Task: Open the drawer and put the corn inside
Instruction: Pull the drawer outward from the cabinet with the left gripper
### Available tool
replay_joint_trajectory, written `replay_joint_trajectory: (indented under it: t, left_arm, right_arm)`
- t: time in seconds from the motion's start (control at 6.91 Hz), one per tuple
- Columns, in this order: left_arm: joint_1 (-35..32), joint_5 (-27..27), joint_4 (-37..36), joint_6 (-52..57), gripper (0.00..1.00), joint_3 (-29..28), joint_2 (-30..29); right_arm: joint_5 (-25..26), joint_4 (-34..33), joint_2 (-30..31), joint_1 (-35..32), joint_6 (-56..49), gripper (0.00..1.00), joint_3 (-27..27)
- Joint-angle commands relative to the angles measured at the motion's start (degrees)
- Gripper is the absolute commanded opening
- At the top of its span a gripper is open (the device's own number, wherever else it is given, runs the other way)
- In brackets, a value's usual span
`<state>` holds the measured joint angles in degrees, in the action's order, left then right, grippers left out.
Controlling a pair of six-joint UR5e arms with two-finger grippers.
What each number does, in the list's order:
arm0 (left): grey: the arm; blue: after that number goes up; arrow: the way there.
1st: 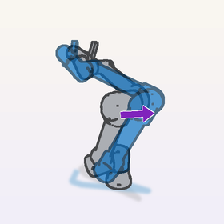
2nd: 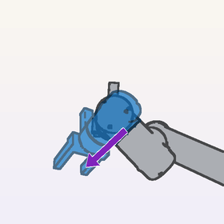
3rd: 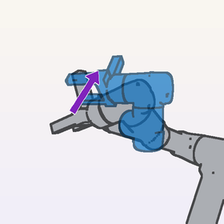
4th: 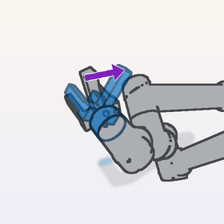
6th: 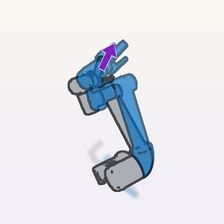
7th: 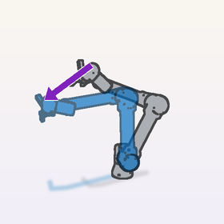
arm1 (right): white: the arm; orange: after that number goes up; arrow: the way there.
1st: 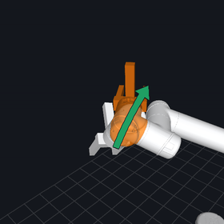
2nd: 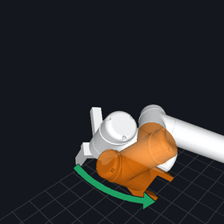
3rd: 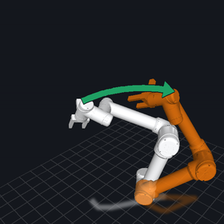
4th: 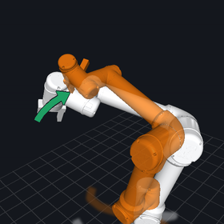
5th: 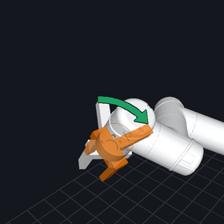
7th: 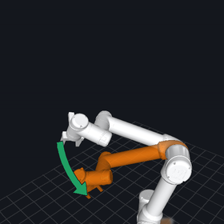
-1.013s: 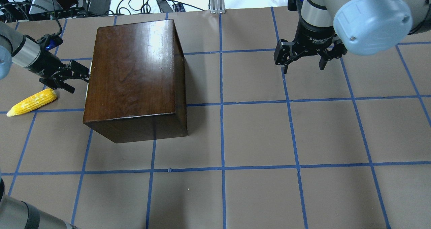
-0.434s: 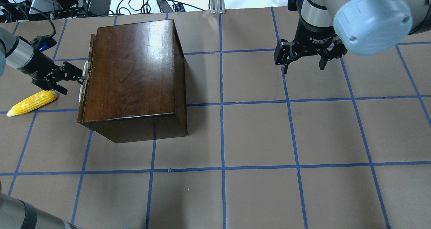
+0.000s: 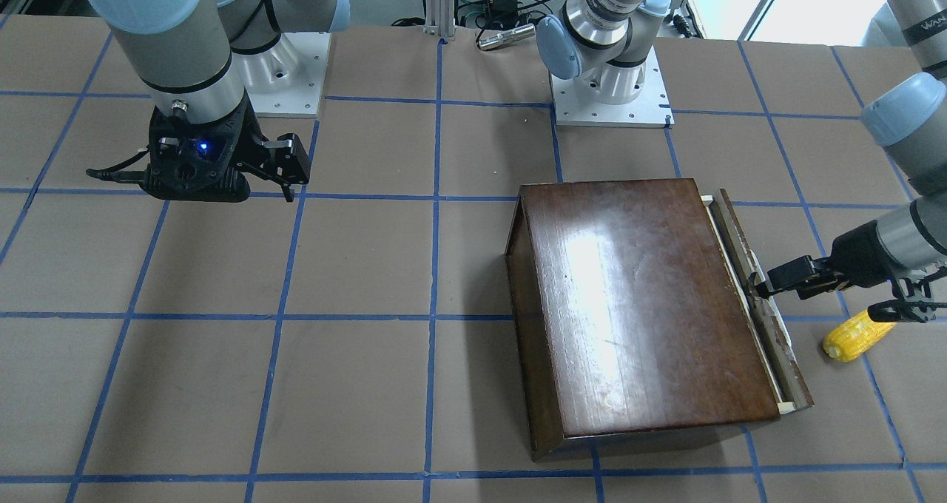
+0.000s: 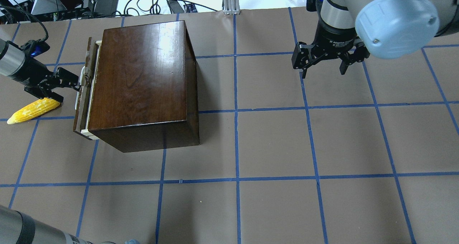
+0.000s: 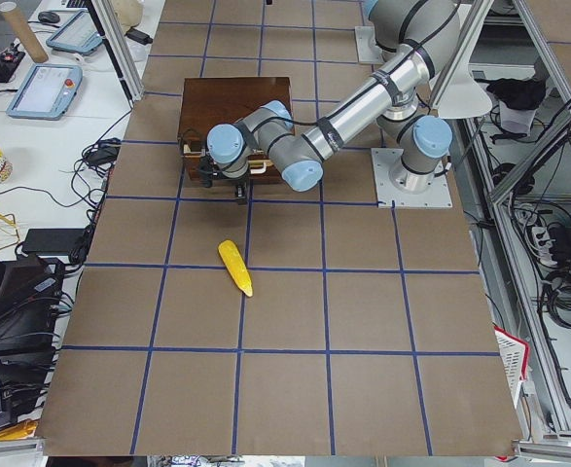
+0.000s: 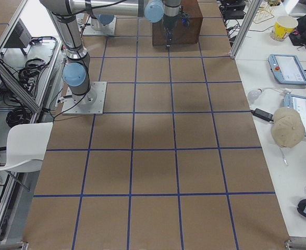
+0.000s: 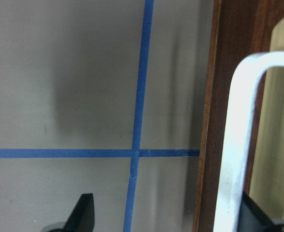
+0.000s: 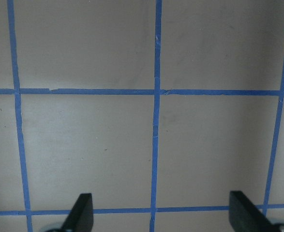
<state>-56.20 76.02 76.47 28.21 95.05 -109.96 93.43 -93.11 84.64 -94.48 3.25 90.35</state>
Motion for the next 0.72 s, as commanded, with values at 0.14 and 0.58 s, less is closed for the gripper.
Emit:
replay_joint_trajectory:
  t: [0.14, 0.58]
  left_arm:
    - [2.32, 0.0, -0.01, 2.2, 1.0, -0.22, 0.0]
    - [3.02, 0.01, -0.09, 2.2, 1.0, -0.66, -0.08]
  right_arm:
    - [0.0, -0.05, 0.0, 0.0, 0.0, 1.0, 0.0]
    - [0.0, -0.05, 0.0, 0.0, 0.0, 1.0, 0.0]
